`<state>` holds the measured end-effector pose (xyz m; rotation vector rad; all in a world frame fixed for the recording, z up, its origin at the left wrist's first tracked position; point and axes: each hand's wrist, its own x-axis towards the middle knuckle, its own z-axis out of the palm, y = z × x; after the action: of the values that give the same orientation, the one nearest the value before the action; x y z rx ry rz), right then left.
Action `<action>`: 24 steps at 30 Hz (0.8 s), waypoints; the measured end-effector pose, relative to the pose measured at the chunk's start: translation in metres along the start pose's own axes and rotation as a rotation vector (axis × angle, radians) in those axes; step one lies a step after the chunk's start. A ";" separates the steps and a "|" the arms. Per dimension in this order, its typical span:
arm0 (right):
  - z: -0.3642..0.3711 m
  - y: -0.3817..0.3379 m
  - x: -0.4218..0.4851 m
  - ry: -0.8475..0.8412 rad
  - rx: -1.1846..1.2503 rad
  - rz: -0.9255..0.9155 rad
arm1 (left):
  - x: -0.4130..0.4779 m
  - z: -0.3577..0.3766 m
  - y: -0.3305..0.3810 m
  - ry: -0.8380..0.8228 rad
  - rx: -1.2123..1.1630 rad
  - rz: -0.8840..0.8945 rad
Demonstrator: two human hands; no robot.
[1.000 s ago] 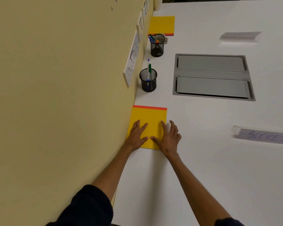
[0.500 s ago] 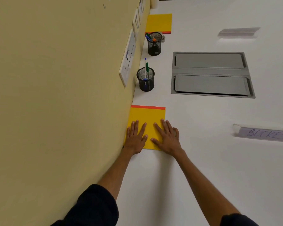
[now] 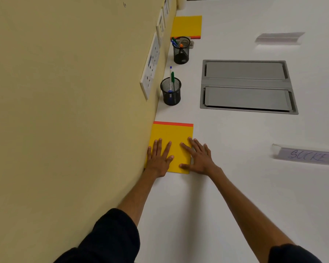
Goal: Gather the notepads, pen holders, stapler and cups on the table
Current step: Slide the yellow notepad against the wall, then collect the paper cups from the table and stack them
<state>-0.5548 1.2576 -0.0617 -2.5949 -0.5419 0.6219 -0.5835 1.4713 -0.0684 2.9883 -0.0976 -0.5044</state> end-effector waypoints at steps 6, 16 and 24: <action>-0.029 -0.005 -0.011 -0.092 0.010 0.055 | -0.005 -0.034 0.018 -0.101 -0.002 -0.031; -0.054 -0.018 -0.061 0.156 0.161 0.201 | -0.055 -0.069 0.053 -0.009 -0.212 -0.024; -0.109 -0.028 -0.100 0.303 0.188 0.228 | -0.070 -0.108 0.089 0.071 -0.196 0.023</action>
<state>-0.5904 1.2024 0.0736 -2.5222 -0.0877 0.3194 -0.6174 1.3994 0.0663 2.8068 -0.0715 -0.3806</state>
